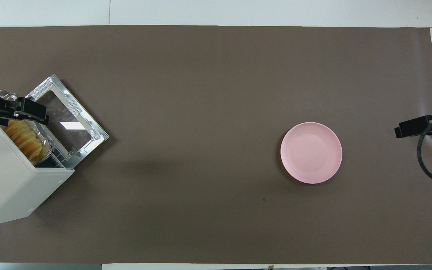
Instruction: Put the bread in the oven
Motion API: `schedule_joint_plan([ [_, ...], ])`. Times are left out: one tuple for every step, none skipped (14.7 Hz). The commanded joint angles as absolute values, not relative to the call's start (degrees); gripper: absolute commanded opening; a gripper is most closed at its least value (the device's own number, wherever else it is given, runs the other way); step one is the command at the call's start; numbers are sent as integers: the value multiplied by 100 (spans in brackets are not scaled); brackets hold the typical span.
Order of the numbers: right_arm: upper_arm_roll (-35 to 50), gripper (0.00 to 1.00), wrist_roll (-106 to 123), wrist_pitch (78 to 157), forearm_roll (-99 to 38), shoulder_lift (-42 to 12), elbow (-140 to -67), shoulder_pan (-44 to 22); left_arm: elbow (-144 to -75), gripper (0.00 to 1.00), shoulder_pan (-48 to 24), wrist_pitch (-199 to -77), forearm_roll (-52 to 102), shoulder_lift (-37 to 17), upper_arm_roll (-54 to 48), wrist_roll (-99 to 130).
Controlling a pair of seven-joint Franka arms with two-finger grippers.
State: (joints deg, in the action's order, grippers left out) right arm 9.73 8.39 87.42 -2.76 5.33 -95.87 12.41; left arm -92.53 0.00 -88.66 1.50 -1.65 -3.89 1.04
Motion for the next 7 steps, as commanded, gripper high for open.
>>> schedule_joint_plan([
  [1011, 100, 940, 8648, -202, 571, -9571, 1292, -9299, 100, 88, -8798, 105, -79, -431, 88],
  [1011, 100, 940, 8640, -202, 571, -9571, 1292, -9290, 100, 88, -8772, 105, -79, -431, 88],
  [1011, 100, 940, 8640, -202, 571, -9571, 1292, -9299, 100, 88, -8771, 105, -79, -431, 79],
  [1011, 100, 940, 8640, -193, 571, -9571, 1292, -9290, 100, 88, -8798, 105, -79, -431, 70],
  [1011, 100, 940, 8640, -202, 571, -9571, 1292, -9299, 100, 88, -8815, 105, -79, -439, 62],
  [1011, 100, 940, 8640, -202, 571, -9571, 1292, -9290, 100, 88, -8824, 105, -79, -439, 70],
  [1011, 100, 940, 8640, -202, 571, -9571, 1292, -9255, 100, 88, -8850, 114, -97, -439, 88],
])
